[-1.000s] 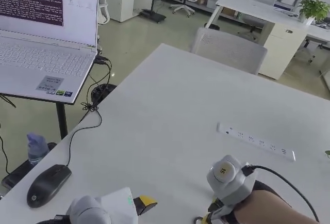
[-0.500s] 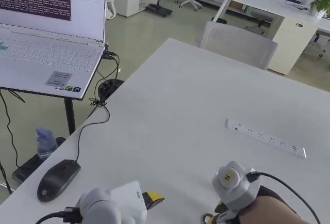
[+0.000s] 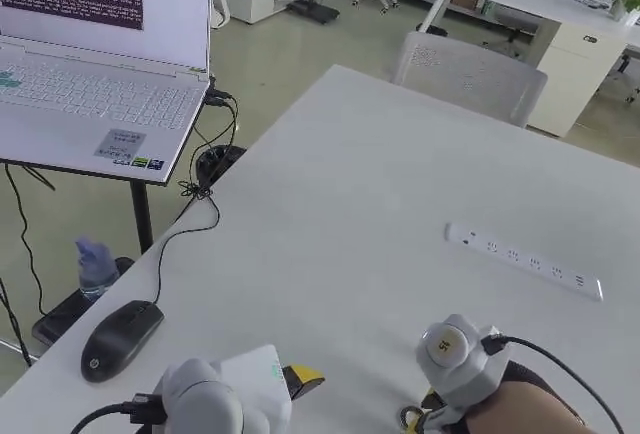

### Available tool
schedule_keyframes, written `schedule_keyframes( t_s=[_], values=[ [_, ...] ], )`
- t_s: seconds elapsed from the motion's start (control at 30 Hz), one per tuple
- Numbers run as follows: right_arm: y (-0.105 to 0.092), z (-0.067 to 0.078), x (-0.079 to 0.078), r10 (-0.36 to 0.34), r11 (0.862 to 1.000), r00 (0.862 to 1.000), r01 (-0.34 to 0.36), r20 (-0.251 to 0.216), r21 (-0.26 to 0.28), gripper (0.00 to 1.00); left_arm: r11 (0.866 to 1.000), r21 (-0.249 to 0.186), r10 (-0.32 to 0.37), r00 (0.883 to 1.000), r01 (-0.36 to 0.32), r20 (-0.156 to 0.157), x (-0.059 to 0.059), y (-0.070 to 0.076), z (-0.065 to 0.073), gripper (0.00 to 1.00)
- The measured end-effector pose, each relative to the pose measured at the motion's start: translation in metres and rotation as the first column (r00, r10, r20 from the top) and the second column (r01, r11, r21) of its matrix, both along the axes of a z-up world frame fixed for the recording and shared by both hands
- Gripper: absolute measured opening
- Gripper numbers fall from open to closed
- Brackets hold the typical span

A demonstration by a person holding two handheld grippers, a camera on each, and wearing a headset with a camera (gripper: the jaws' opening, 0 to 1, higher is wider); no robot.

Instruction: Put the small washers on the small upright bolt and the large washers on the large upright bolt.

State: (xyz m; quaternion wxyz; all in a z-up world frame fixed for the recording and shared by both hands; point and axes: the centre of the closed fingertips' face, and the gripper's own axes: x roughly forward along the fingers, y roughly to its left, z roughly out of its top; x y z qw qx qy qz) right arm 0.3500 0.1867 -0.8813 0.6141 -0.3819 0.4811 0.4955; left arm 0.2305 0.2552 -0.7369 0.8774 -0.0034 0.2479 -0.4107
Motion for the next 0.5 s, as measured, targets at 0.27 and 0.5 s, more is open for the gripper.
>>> schedule_keyframes(
  t_s=[0.27,0.5],
  values=[
    [0.0005,-0.0002,0.0007,-0.004,1.0,1.0,0.004,0.012,-0.018,0.28,1.0,-0.006,-0.001,1.0,0.001,0.007,0.0019,-0.0005,0.0023,0.86],
    [0.0003,-0.0015,-0.0025,-0.032,0.999,0.999,0.032,0.017,-0.032,0.25,1.0,-0.012,0.007,1.0,-0.006,0.01,0.003,0.0012,0.0031,0.86]
  ],
)
